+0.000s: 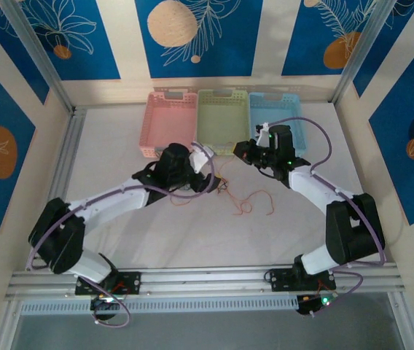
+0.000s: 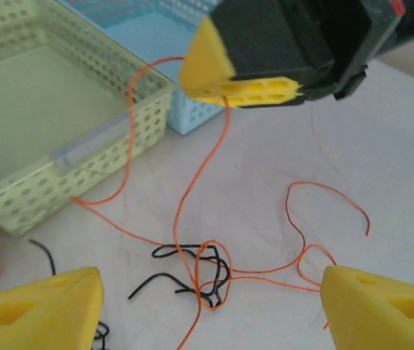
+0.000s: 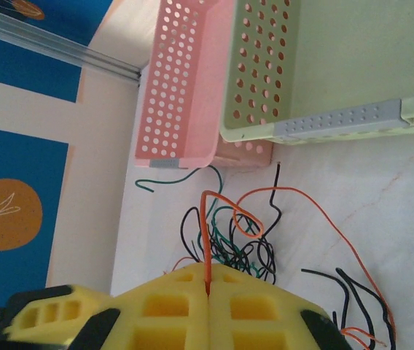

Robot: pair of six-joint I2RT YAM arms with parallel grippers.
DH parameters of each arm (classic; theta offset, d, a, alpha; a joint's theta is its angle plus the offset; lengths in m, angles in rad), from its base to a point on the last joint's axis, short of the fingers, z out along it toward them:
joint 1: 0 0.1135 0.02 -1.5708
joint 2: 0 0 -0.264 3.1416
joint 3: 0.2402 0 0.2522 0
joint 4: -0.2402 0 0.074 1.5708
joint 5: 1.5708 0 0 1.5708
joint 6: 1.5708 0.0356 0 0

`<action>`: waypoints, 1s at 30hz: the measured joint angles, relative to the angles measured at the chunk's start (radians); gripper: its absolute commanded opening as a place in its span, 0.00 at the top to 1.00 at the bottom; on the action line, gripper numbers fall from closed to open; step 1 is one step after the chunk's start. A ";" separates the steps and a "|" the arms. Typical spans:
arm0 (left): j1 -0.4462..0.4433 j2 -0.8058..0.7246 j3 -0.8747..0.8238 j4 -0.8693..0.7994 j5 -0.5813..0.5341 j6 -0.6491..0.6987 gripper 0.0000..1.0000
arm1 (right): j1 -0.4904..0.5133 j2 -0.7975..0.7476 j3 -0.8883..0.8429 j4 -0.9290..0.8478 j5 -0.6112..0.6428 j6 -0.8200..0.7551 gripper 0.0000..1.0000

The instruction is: Untangle the cables

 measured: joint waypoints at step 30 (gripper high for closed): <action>-0.040 0.270 0.078 -0.167 -0.172 0.148 1.00 | -0.011 -0.019 -0.006 -0.004 0.001 0.000 1.00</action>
